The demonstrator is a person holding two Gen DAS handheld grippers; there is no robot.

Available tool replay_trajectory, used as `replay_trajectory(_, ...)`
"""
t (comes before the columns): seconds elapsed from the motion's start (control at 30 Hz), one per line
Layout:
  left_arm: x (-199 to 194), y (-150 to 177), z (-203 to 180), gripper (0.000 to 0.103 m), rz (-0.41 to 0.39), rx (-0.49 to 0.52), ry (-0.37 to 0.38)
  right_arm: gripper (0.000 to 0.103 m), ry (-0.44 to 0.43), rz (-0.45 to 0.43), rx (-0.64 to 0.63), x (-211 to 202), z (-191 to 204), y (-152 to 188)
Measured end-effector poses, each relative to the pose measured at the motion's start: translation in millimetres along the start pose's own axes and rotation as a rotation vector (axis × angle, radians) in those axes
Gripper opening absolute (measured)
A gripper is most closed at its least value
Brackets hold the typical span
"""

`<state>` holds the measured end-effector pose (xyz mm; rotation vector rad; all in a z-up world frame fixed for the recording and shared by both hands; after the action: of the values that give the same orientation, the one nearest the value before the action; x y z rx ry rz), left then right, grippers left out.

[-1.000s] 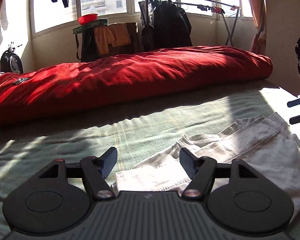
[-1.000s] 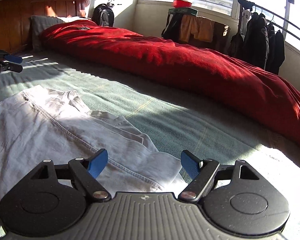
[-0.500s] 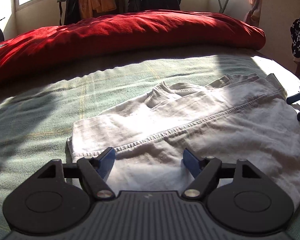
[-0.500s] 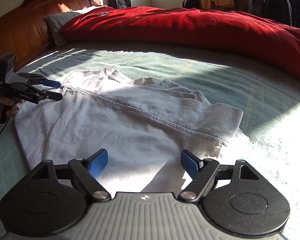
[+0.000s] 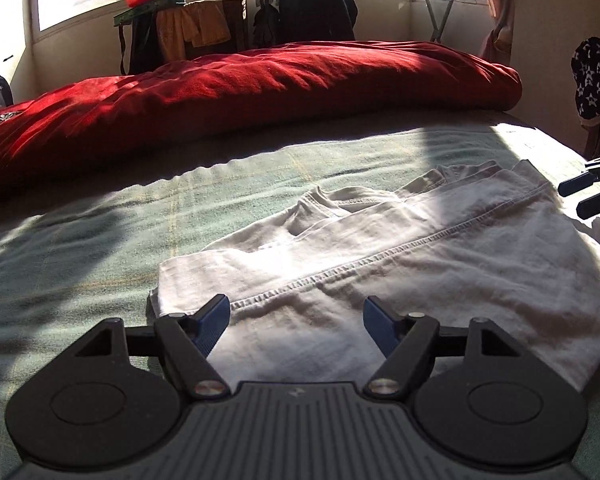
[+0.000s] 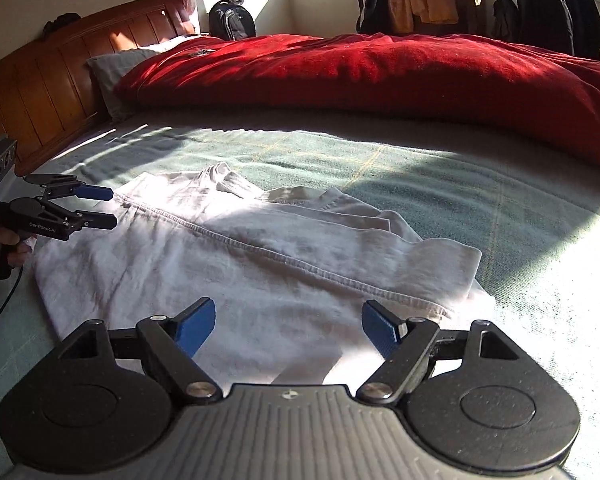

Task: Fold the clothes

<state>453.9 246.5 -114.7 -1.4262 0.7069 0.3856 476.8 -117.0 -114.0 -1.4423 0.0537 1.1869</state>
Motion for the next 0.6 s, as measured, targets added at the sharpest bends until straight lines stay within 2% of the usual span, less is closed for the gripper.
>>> replay_trajectory(0.2, -14, 8, 41, 0.072, -0.003, -0.263, 0.043, 0.084, -0.028, -0.040, 0.274, -17, -56, 6)
replay_trajectory(0.3, -10, 11, 59, 0.071, 0.003, -0.398, 0.075, 0.084, -0.073, -0.049, 0.367, -13, -67, 7)
replay_trajectory(0.43, -2, 14, 84, 0.071, 0.000, -0.558, 0.095, 0.082, -0.089, -0.027, 0.403, 2, -70, 7)
replay_trajectory(0.53, 6, 19, 90, 0.071, 0.014, -0.593, 0.094, 0.078, -0.091, -0.028, 0.406, 8, -73, 4)
replay_trajectory(0.6, 10, 22, 90, 0.071, 0.023, -0.592, 0.089, 0.070, -0.092, -0.033, 0.401, 10, -73, 1)
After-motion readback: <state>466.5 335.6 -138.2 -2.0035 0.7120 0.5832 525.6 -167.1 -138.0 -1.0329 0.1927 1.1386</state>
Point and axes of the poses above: each gripper's, at about its wrist camera, not at the fingertips, and x roughly the way its jaws point, z to its left, y to its underside, the point moved 10 cm from there along x, roughly the way its jaws point, and after that the axes turned 1 degree about z, right-handed, at the moved point
